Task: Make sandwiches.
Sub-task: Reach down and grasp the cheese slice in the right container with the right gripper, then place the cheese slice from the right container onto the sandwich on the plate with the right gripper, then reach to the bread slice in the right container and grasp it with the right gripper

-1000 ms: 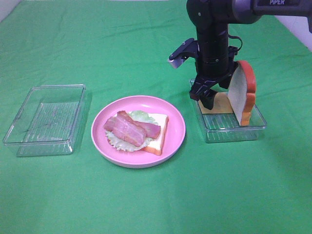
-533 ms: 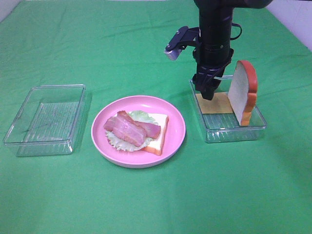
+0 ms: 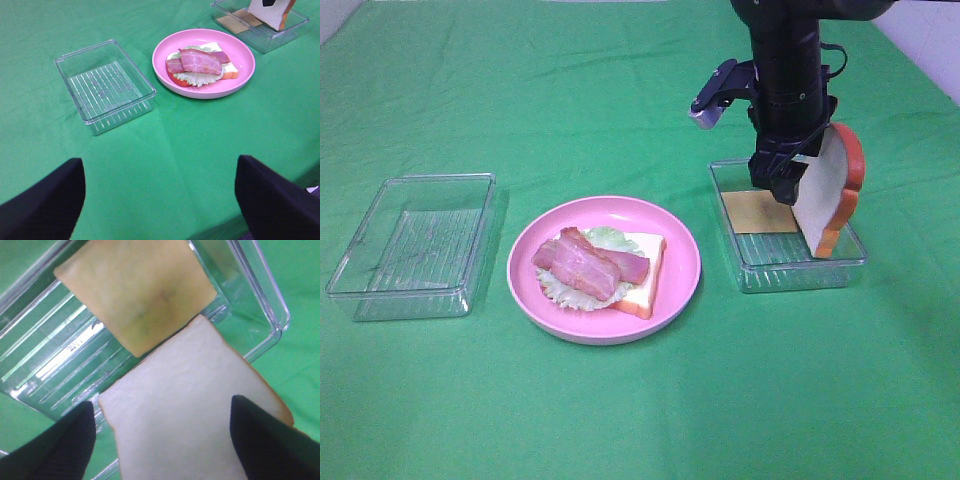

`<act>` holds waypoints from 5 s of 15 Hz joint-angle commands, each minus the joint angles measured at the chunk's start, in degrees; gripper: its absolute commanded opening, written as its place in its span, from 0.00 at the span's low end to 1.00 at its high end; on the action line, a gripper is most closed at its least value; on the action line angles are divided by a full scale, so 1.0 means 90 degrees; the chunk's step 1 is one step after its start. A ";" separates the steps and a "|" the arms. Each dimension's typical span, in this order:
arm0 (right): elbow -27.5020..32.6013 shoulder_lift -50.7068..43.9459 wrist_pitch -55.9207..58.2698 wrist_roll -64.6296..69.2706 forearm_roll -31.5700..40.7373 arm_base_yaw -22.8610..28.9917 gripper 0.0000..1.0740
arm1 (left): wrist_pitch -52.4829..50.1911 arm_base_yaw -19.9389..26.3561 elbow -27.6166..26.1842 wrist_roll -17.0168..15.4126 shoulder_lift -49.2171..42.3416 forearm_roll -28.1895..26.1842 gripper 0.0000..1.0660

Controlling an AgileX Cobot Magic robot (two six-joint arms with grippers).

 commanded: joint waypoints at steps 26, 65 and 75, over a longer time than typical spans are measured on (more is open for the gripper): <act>0.1012 0.0700 -0.2617 -0.2069 -0.0032 -0.0013 0.58 | -0.0057 -0.0032 0.0013 0.0006 -0.0153 0.0000 0.73; 0.0987 -0.0688 -0.2476 -0.0694 0.3635 0.1789 0.76 | -0.0057 -0.0032 0.0013 0.0006 -0.0146 0.0000 0.73; 0.0987 -0.2336 -0.1394 0.2591 0.1547 0.0191 0.76 | -0.0057 -0.0032 0.0013 0.0006 -0.0146 0.0000 0.73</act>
